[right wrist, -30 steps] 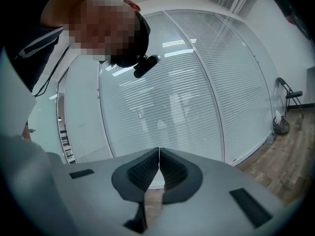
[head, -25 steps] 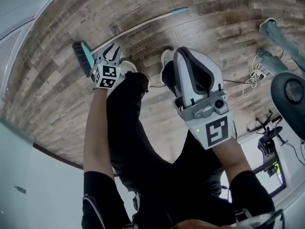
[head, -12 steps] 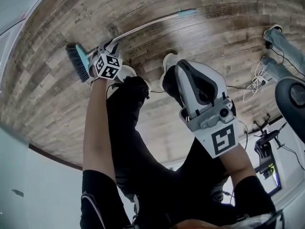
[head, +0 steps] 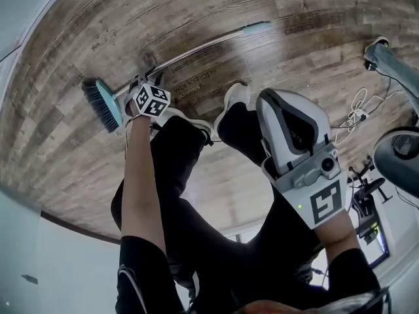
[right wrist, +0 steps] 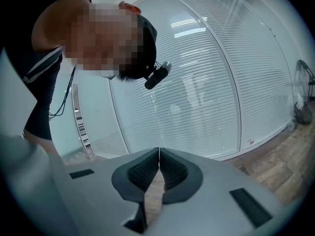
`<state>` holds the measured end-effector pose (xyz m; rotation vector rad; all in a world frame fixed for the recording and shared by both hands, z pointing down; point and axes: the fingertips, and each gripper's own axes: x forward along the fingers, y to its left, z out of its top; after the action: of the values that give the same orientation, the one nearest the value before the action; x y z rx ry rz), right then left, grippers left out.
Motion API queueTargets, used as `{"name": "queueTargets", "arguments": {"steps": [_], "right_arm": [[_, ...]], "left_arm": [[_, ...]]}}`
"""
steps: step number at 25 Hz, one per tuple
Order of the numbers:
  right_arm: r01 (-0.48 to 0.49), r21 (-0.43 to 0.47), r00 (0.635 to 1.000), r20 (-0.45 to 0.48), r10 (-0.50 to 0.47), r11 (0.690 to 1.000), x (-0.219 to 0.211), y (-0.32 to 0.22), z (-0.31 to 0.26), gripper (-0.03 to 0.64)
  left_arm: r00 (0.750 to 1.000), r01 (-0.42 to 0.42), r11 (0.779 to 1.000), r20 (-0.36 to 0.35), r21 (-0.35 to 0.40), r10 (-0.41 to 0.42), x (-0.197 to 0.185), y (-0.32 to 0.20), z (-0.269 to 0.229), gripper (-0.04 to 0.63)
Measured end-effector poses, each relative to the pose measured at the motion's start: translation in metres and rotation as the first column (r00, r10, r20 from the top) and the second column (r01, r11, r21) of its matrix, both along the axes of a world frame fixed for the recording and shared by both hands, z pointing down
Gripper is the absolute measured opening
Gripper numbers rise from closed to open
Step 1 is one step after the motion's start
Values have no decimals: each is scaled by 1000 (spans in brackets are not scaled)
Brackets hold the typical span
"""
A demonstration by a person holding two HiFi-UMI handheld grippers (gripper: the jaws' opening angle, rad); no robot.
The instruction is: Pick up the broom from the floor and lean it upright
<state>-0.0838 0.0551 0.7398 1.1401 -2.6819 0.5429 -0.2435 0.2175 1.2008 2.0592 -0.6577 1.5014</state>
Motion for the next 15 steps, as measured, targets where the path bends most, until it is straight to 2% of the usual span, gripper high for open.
{"name": "queueTargets", "arguments": {"steps": [5,10,13,15], "right_arm": [[38,12,999,23,-39,999,-16,-8,3,18],[52,17,999,9,-53,998,-18,-9,5,18],[36,10,999,3,-36,999,-13,-13,7,18],[34,-3,999,19,-33,999,-15,-13,6,18]], "left_arm": [[999,-33,999,29,-25,33,-5,0,21,138],[996,-63,994,58,-94,69,2,5,33,140],[988,-113,991,99,-74,120,1,6,37,129],[990,-94,993,96,-70,101,-2,8,36,121]]}}
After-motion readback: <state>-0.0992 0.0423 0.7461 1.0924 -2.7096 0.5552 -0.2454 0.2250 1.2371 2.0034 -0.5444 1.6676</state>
